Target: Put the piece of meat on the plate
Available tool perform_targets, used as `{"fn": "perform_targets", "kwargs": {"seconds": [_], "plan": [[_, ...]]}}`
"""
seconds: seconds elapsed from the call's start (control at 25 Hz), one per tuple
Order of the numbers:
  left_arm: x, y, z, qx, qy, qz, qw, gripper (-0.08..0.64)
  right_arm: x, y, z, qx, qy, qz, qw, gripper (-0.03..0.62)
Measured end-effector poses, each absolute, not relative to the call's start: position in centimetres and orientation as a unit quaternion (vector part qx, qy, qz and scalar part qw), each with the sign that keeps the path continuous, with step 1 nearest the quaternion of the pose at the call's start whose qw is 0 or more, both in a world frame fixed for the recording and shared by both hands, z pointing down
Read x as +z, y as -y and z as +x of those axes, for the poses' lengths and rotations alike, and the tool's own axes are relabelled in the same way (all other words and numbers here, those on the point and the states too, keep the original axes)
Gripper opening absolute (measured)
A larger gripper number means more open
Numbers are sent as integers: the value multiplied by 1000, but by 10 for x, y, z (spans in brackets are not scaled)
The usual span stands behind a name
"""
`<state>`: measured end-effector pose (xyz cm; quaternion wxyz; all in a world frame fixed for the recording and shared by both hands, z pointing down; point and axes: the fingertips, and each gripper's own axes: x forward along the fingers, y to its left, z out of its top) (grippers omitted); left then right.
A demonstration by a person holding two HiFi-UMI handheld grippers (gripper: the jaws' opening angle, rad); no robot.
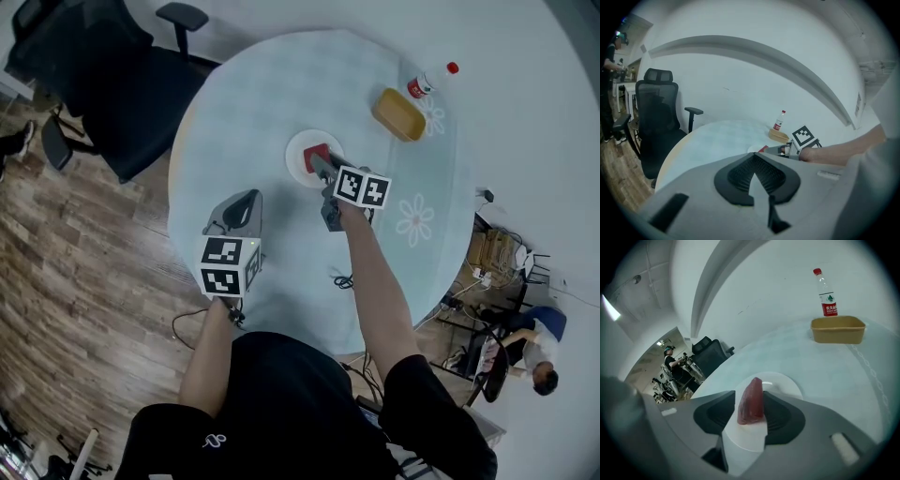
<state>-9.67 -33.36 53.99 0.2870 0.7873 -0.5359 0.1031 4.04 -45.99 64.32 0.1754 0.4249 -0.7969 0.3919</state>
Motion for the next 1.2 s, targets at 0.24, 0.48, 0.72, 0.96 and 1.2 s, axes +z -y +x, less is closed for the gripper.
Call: {"fn": "perform_targets", "kwargs": {"seconds": [0.24, 0.48, 0.72, 0.96, 1.2], "plan": [[530, 325, -101, 96, 533, 791, 283, -2, 638, 449, 56, 398, 782, 457, 148, 267], [498, 328, -97, 46, 517, 813, 265, -2, 557, 420, 73, 339, 804, 488, 35, 146], [408, 332, -77, 37, 499, 856, 129, -2, 428, 371, 91, 214, 838, 496, -79, 6], [278, 296, -16, 19, 463, 875, -143, 0, 336, 310, 108, 96, 860, 488, -115, 8], [291, 272, 13, 53, 519, 848, -98, 0, 318, 274, 131, 35, 857, 513, -44, 6]]}}
